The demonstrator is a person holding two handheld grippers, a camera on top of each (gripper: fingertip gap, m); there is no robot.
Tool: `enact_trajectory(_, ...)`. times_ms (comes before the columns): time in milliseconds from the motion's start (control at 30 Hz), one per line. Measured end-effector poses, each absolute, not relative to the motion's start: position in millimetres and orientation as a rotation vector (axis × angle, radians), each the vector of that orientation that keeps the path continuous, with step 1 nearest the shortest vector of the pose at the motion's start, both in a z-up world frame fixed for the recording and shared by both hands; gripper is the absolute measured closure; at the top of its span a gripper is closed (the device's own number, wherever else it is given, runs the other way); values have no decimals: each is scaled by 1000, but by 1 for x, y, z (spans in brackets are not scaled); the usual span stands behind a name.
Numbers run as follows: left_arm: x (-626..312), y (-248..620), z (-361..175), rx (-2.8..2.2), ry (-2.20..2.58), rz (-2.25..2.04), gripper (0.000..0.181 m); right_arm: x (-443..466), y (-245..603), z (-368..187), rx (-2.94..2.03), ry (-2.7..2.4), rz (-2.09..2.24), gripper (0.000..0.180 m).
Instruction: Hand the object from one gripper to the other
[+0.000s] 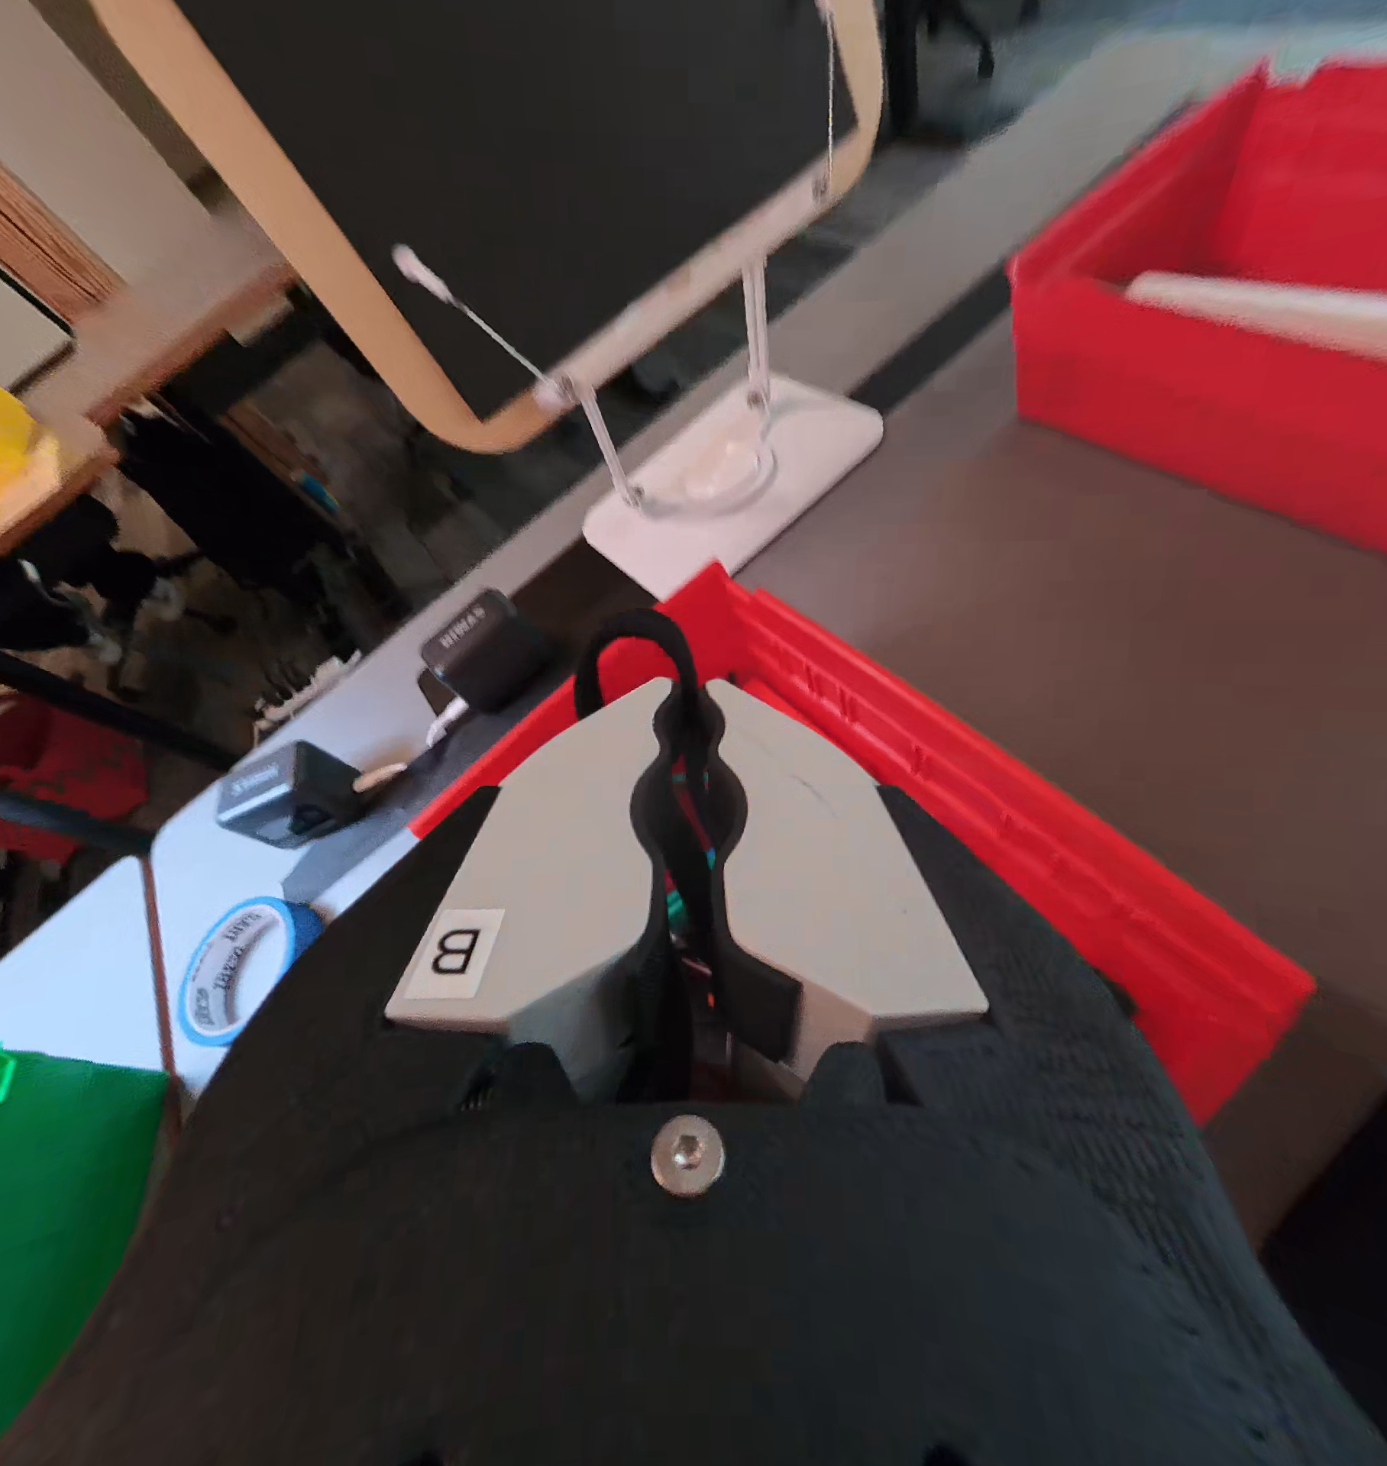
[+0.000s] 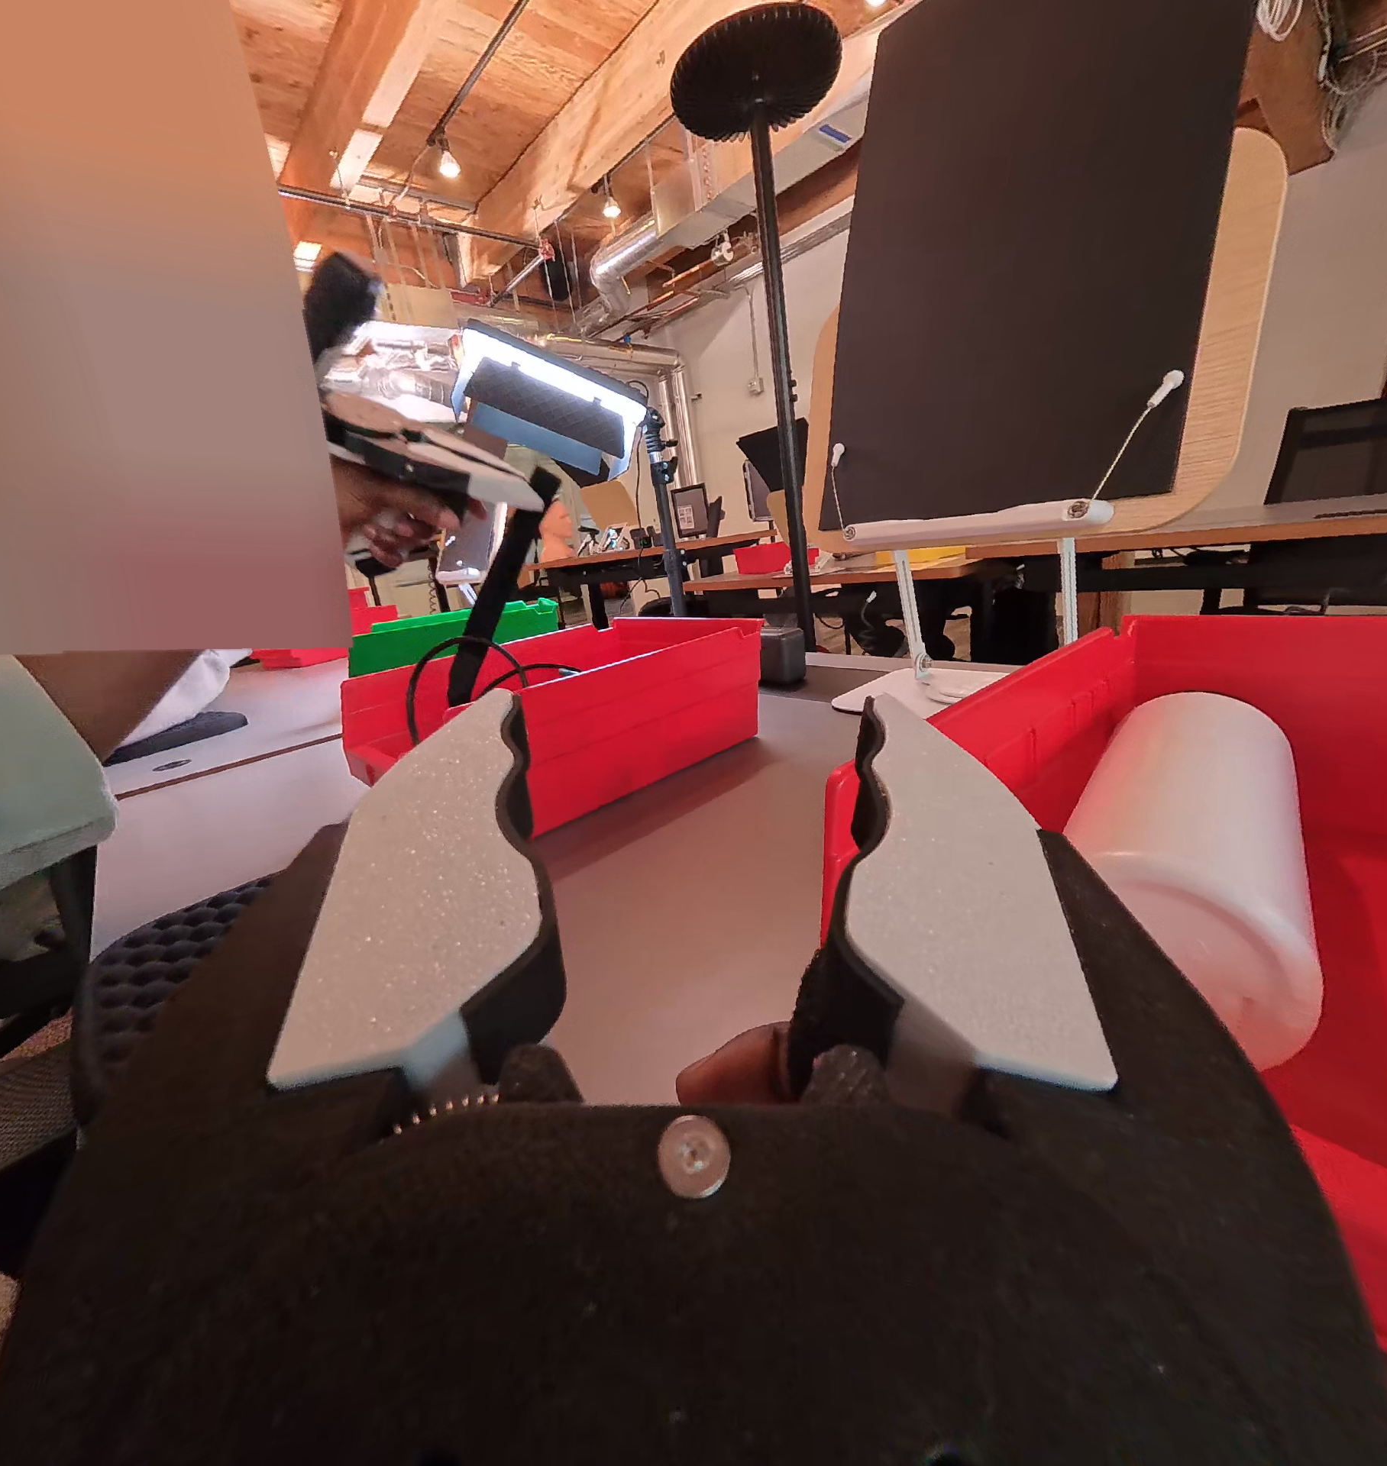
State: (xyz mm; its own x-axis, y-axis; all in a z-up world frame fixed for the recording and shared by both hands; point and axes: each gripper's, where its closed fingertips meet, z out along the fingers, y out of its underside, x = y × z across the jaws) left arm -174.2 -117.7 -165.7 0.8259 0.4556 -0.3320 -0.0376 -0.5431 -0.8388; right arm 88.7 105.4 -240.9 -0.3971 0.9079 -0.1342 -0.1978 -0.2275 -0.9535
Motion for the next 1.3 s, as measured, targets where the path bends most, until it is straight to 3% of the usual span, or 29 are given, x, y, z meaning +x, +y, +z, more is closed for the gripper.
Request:
enact_trajectory(300,-152,-133,-59,-1615,-263,806,177,89,104,-241,-938,-1200,1720,104)
enact_trajectory(600,-108,-147,25,-1217,-216,674,177,89,104,-241,-937,-1202,1711,105)
enact_trajectory(1067,-21,-110,3,-1075,-102,216,178,89,93,-239,-896,-1268,1716,105)
enact_trajectory(1300,33,-85,-20,-1066,-11,-21,177,103,37,-208,-766,-1429,1989,105)
